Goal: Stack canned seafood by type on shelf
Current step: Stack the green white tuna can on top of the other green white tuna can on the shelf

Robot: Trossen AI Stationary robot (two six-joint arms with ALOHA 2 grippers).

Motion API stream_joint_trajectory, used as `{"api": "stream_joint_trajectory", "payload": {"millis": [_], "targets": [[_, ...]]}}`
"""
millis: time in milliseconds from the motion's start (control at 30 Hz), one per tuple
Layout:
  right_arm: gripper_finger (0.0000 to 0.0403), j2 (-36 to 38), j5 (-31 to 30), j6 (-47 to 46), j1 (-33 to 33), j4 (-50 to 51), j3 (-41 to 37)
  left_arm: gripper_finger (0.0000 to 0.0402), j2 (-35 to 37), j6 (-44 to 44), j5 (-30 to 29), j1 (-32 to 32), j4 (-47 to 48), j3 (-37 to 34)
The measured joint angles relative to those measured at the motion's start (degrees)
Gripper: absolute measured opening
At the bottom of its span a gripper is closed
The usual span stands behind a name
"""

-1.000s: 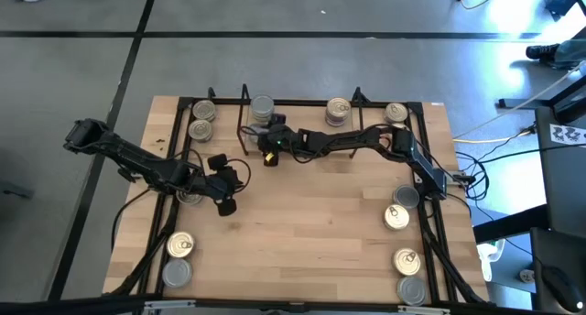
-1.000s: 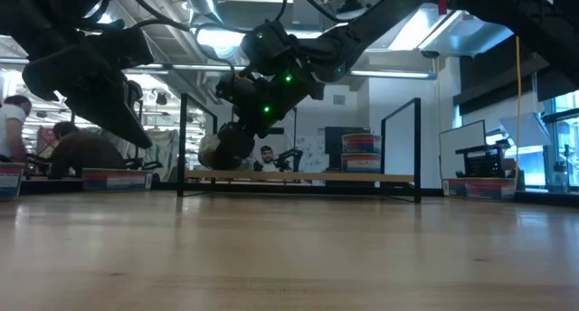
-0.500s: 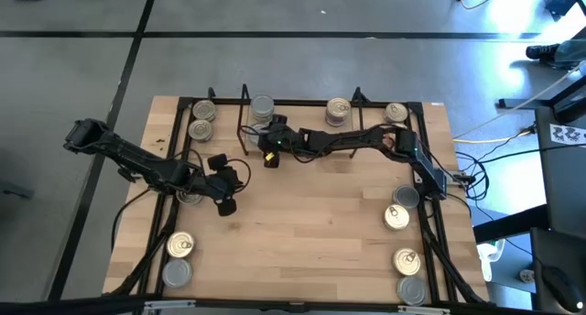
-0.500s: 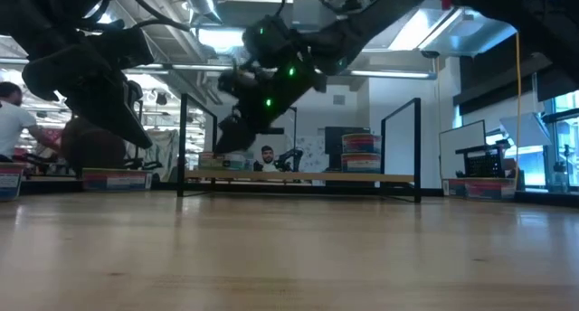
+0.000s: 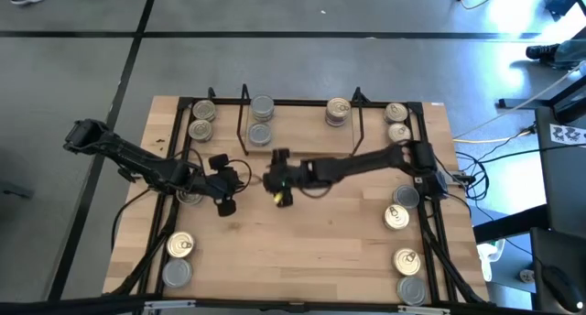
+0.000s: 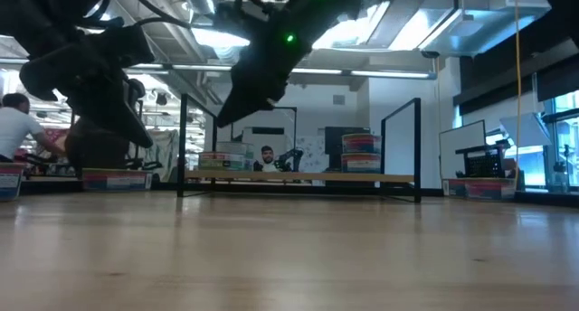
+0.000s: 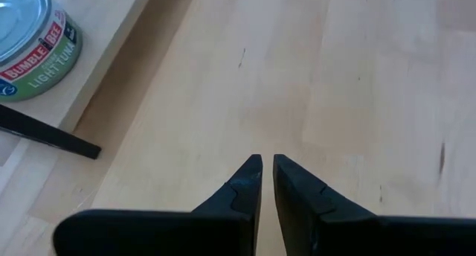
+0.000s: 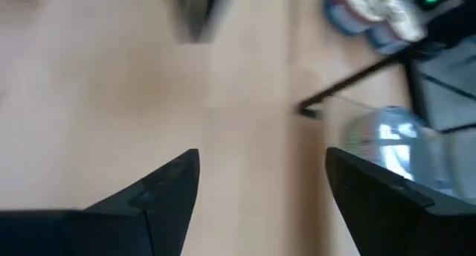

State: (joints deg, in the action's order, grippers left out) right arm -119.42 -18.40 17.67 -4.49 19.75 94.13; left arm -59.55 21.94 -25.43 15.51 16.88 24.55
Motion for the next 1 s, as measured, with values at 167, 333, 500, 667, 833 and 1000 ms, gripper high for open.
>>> {"api": "stream_joint_trajectory", "payload": {"millis": [167,333,500,667,833,1000], "targets": [[0.0289,-0.20,-0.05,-5.27,-4.12,4.01,-0.04,0.0081,0.00,-0.83,1.01,-0.62,-0.57,-0.01],[0.0289,-0.83,-0.06,-9.15,-7.13,7.65,-0.07,0.0165,-0.03,-4.49,7.96,-0.37,-7.00,0.29],[0.0289,-1.10,-2.34,-14.97,-10.30,12.35,-0.13,0.0211,-1.98,-7.31,10.97,3.45,-8.87,3.11],[0.0289,-1.37,-6.18,-20.13,-14.50,12.36,-1.80,0.0211,-7.12,-6.98,10.96,8.61,-4.10,9.25],[0.0289,-1.39,-11.44,-27.96,-18.71,11.28,-5.47,0.0196,-13.76,-3.12,11.09,15.38,10.08,19.31],[0.0289,-1.48,-13.01,-37.35,-22.42,9.91,-8.71,0.0185,-18.70,3.88,11.60,22.85,20.90,27.57]]}}
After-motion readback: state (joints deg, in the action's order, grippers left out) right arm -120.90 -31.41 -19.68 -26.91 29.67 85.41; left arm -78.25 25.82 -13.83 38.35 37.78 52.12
